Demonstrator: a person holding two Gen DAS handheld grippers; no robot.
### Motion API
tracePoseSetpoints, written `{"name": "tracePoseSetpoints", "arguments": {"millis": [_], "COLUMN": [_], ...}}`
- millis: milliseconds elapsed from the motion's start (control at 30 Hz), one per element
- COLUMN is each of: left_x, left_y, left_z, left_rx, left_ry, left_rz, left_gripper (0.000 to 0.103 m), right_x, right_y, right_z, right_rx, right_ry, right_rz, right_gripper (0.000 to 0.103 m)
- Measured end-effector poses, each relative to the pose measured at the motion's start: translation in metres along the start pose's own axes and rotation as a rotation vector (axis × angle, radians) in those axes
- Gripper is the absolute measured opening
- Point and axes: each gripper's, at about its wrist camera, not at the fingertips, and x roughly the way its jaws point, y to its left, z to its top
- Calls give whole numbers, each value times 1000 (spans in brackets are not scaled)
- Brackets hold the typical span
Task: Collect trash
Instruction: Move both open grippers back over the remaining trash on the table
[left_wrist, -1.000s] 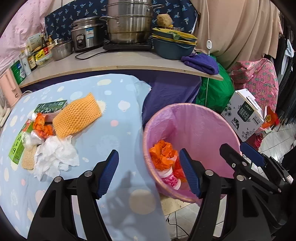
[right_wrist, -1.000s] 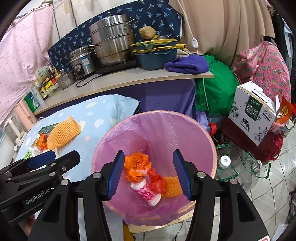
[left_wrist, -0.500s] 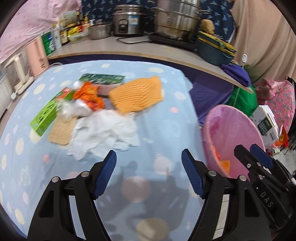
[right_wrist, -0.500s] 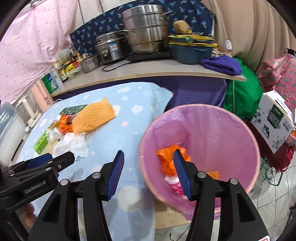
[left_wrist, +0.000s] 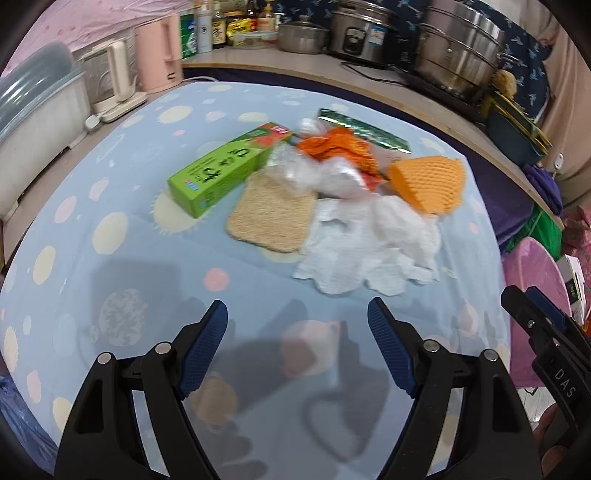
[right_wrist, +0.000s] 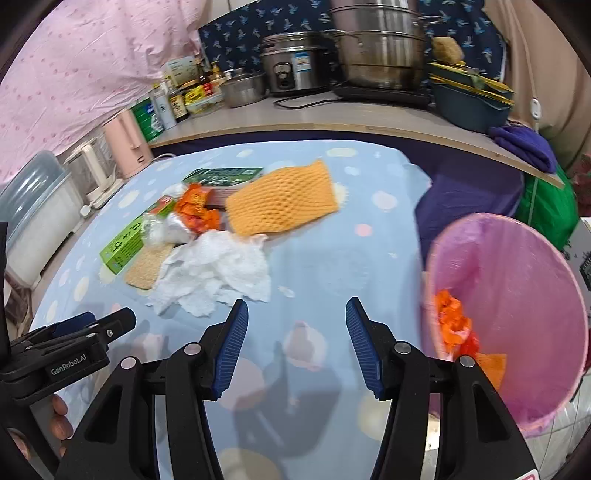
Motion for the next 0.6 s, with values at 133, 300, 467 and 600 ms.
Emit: {"name": "tracePoseSetpoints", "arguments": {"millis": [133, 300, 467, 600], "left_x": [5, 11, 16, 22], "left_y": [21, 43, 59, 66], "left_z": [3, 9, 14, 20], "left_rx": [-36, -67, -97, -109], "left_ry": [9, 12, 17, 21], "left_rz": [17, 34, 40, 38], "left_gripper": [74, 74, 74, 74], "right_x": [18, 37, 57, 76], "right_y": [23, 48, 68, 79], "right_z": [9, 22, 31, 34], "right_rx": [-22, -42, -67, -91], "right_ry": [17, 26, 35, 57], "right_rz": [42, 78, 91, 88], "right_gripper": [54, 54, 54, 51]}}
